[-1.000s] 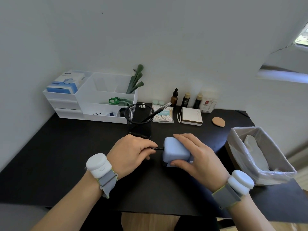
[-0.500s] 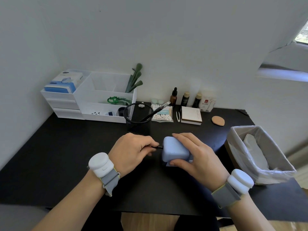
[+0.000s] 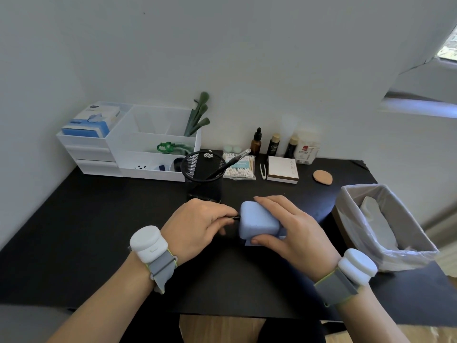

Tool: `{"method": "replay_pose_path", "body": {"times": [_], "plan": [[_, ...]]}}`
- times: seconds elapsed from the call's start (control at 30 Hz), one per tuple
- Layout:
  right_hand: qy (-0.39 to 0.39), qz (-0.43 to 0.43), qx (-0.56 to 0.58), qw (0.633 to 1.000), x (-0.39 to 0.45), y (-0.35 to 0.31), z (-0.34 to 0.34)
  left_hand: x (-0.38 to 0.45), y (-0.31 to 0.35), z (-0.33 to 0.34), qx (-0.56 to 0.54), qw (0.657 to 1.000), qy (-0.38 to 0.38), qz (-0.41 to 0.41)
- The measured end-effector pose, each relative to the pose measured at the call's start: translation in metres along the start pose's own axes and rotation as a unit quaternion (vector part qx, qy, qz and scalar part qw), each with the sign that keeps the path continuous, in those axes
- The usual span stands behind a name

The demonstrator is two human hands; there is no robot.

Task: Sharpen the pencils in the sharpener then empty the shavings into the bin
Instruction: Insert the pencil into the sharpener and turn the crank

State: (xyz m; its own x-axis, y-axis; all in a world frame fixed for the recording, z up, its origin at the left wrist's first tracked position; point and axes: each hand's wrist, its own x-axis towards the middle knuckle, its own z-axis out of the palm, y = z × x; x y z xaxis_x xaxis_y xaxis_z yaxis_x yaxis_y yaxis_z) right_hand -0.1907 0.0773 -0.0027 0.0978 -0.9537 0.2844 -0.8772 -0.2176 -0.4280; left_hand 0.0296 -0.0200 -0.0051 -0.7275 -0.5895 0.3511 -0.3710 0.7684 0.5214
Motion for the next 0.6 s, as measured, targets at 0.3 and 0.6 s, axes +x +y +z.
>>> {"method": "replay_pose_path", "body": {"times": [0.3,0.6], "plan": [[-0.007,0.004,0.007,1.0,0.0004,0.0003,-0.001,0.0015,-0.0008,-0.0027,-0.009,1.0,-0.025,0.005],[-0.008,0.003,0.011,1.0,0.0006,0.002,-0.0005,0.0017,0.0006,-0.0051,-0.038,0.998,-0.053,-0.017]]}}
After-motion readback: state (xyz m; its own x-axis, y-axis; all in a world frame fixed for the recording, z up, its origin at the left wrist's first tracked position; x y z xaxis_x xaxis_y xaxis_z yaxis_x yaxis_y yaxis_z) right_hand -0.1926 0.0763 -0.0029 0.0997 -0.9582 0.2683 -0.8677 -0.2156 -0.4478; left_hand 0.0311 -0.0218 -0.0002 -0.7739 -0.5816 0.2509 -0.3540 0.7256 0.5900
